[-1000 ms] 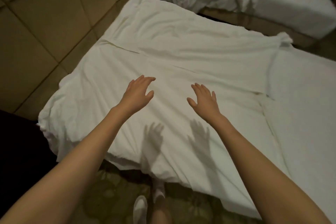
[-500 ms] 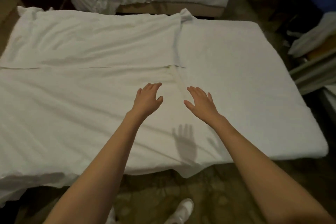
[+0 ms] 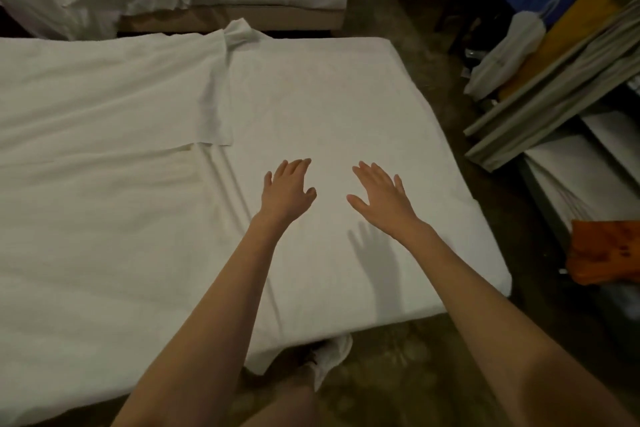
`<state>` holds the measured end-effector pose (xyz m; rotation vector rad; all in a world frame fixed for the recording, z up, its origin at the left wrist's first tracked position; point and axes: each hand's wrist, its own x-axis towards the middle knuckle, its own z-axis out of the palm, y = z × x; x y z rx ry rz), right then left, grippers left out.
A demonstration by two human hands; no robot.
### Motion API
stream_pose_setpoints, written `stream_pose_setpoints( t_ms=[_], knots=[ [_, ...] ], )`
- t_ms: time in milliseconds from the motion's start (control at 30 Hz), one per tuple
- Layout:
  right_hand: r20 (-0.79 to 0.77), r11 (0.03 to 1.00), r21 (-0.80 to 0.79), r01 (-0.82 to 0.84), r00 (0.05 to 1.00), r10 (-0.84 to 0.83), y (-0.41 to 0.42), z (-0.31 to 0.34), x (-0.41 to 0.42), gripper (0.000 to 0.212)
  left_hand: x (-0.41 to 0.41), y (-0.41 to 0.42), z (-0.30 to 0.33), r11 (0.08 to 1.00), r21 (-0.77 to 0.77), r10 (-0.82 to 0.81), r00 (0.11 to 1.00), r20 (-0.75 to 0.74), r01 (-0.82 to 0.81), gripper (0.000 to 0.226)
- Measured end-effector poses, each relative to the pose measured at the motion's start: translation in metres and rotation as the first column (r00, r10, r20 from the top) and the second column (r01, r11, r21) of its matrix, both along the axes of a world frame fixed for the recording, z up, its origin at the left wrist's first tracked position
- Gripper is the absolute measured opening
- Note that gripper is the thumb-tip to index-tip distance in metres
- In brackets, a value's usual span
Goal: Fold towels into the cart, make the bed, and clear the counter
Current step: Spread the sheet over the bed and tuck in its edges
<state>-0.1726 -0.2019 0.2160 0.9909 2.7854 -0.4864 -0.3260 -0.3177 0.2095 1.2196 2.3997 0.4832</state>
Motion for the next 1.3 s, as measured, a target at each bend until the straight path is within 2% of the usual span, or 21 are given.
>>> stream_pose_setpoints(
  t_ms=[233, 400, 533, 767, 967, 1100, 1200, 1300],
  knots=[
    [0.099, 0.998, 0.057, -0.021, 0.995, 0.016, 0.16, -0.003, 0.047, 0.062, 0.045, 0.171, -0.007, 1.0, 0.0, 0.015, 1.0, 0.017, -0.015, 0.059],
    [0.121, 1.0, 0.012, -0.012, 0.993, 0.01, 0.258, 0.002, 0.082, 0.061, 0.074, 0.259, -0.001, 0.998, -0.062, 0.017, 0.999, -0.036, -0.019, 0.06],
    [0.117, 0.999, 0.036, -0.019, 0.993, 0.015, 0.336, -0.001, 0.113, 0.061, 0.108, 0.328, -0.007, 0.995, -0.094, 0.019, 0.999, -0.042, -0.022, 0.06],
    [0.13, 0.988, 0.027, -0.153, 0.98, 0.148, 0.503, -0.02, 0.176, 0.062, 0.199, 0.474, -0.03, 0.978, -0.079, 0.189, 0.982, -0.027, -0.191, 0.058],
    [0.133, 0.969, 0.007, -0.248, 0.96, 0.245, 0.63, -0.005, 0.229, 0.062, 0.259, 0.587, -0.027, 0.942, -0.103, 0.322, 0.946, 0.02, -0.319, 0.058],
    [0.094, 0.958, 0.022, -0.285, 0.955, 0.282, 0.699, 0.007, 0.234, 0.062, 0.27, 0.653, -0.012, 0.941, -0.078, 0.333, 0.942, 0.037, -0.33, 0.057],
    [0.091, 0.95, 0.021, -0.312, 0.947, 0.309, 0.739, 0.011, 0.214, 0.062, 0.262, 0.682, -0.004, 0.938, -0.079, 0.339, 0.941, 0.012, -0.337, 0.056],
    [0.056, 0.933, 0.0, -0.359, 0.932, 0.358, 0.767, 0.018, 0.181, 0.061, 0.239, 0.697, 0.005, 0.911, -0.045, 0.409, 0.912, -0.021, -0.409, 0.055]
  ],
)
